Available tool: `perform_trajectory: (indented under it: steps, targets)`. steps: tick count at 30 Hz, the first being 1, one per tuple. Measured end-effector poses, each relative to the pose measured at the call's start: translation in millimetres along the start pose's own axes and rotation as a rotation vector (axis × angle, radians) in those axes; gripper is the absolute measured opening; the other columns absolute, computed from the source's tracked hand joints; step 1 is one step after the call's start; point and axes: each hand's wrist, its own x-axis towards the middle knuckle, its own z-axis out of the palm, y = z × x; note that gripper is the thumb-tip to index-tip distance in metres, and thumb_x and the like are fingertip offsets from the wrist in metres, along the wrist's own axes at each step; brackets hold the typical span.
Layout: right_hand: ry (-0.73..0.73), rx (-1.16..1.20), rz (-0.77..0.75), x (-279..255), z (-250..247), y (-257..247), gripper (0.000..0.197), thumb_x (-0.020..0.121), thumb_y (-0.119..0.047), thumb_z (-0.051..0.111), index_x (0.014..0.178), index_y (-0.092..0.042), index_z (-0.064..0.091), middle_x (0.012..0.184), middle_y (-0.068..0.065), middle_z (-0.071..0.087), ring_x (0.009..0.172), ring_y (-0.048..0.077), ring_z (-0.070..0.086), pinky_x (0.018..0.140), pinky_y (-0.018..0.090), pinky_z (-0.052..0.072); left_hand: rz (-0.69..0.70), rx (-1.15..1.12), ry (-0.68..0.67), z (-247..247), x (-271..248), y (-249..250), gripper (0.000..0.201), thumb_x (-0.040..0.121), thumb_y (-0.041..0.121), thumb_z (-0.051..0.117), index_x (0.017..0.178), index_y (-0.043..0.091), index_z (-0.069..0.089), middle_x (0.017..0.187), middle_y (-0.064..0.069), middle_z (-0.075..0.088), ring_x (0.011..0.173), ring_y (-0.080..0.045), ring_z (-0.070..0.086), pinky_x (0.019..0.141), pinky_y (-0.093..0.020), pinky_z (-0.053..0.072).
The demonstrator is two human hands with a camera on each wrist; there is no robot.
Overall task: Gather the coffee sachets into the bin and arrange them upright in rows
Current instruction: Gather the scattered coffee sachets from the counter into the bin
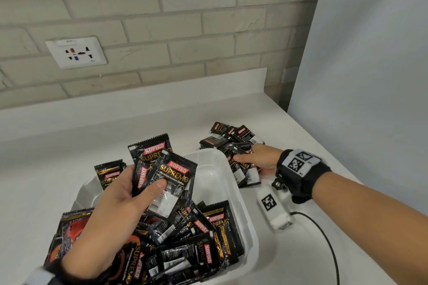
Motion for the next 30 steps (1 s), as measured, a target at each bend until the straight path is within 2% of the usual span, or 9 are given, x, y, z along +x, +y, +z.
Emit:
perform_trajectory:
  steps: [8, 10, 14, 18, 22, 24, 26, 28, 30]
  targets:
    - [0.056, -0.090, -0.133, -3, 8, -1, 0.028, 0.075, -0.012, 0.074, 0.100, -0.013, 0.062, 0.101, 0.007, 0.068, 0.093, 0.021, 0.065, 0.091, 0.040, 0.051, 0.016, 0.026, 0.005, -4, 1, 0, 0.019, 0.078, 0.020, 0.063, 0.097, 0.023, 0.061, 0.085, 0.010, 0.074, 0.073, -0.012, 0.071, 0.081, -0.041, 0.050]
    - [0.157, -0.109, -0.183, -18, -6, -12, 0.024, 0.079, -0.008, 0.070, 0.101, -0.009, 0.061, 0.096, 0.004, 0.066, 0.084, 0.016, 0.064, 0.087, 0.032, 0.050, 0.022, -0.006, 0.032, -10, 2, 1, 0.027, 0.071, 0.025, 0.063, 0.098, 0.023, 0.063, 0.088, 0.005, 0.074, 0.081, -0.019, 0.071, 0.085, -0.046, 0.050]
    - [0.370, -0.030, -0.455, -67, -19, -41, 0.025, 0.081, -0.001, 0.065, 0.103, -0.012, 0.059, 0.099, 0.007, 0.064, 0.090, 0.020, 0.060, 0.097, 0.040, 0.045, 0.051, -0.039, 0.071, -22, 5, 5, 0.017, 0.081, 0.015, 0.060, 0.097, 0.017, 0.063, 0.091, -0.003, 0.074, 0.083, -0.027, 0.069, 0.085, -0.047, 0.050]
    - [-0.076, -0.304, -0.625, -122, 12, -54, 0.034, 0.084, 0.002, 0.060, 0.099, -0.027, 0.052, 0.095, -0.007, 0.064, 0.086, 0.002, 0.061, 0.079, 0.016, 0.050, 0.136, 0.197, -0.022, -30, 0, 2, 0.014, 0.085, 0.016, 0.064, 0.090, 0.029, 0.062, 0.082, 0.011, 0.072, 0.067, -0.010, 0.068, 0.067, -0.026, 0.051]
    - [-0.290, -0.680, -0.692, -137, 59, -40, 0.021, 0.087, -0.011, 0.059, 0.106, -0.018, 0.053, 0.101, -0.001, 0.063, 0.088, 0.011, 0.060, 0.078, 0.029, 0.051, 0.143, 0.502, -0.156, -39, -18, -4, 0.041, 0.086, 0.021, 0.063, 0.096, 0.058, 0.048, 0.087, 0.020, 0.069, 0.081, -0.022, 0.066, 0.079, -0.043, 0.053]
    - [-0.292, -0.868, -0.735, -135, 77, -31, 0.019, 0.091, -0.016, 0.055, 0.109, -0.019, 0.049, 0.098, 0.000, 0.059, 0.084, 0.014, 0.056, 0.074, 0.032, 0.049, 0.201, 0.705, -0.236, -39, -24, -11, 0.057, 0.088, 0.023, 0.060, 0.098, 0.071, 0.032, 0.082, 0.017, 0.067, 0.078, -0.007, 0.065, 0.074, -0.028, 0.053]
    - [-0.290, -1.044, -0.763, -136, 90, -24, 0.019, 0.094, -0.017, 0.048, 0.112, -0.019, 0.044, 0.101, 0.003, 0.057, 0.085, 0.018, 0.053, 0.074, 0.037, 0.047, 0.269, 0.904, -0.306, -39, -26, -19, 0.051, 0.092, 0.028, 0.054, 0.100, 0.066, 0.021, 0.086, 0.025, 0.059, 0.080, 0.013, 0.057, 0.070, -0.012, 0.047]
    - [-0.311, -1.147, -0.765, -136, 97, -18, 0.020, 0.095, -0.016, 0.043, 0.114, -0.013, 0.040, 0.102, 0.008, 0.055, 0.085, 0.024, 0.053, 0.073, 0.042, 0.047, 0.360, 1.068, -0.379, -36, -27, -28, 0.051, 0.092, 0.027, 0.054, 0.104, 0.060, 0.017, 0.093, 0.031, 0.055, 0.079, 0.012, 0.058, 0.064, -0.007, 0.042]
    - [-0.309, -1.214, -0.759, -136, 102, -11, 0.022, 0.095, -0.016, 0.042, 0.115, -0.008, 0.040, 0.102, 0.012, 0.054, 0.086, 0.029, 0.054, 0.075, 0.045, 0.047, 0.351, 1.231, -0.484, -37, -25, -37, 0.056, 0.066, 0.033, 0.067, 0.109, 0.049, 0.034, 0.086, 0.028, 0.060, 0.068, 0.006, 0.059, 0.048, -0.004, 0.022]
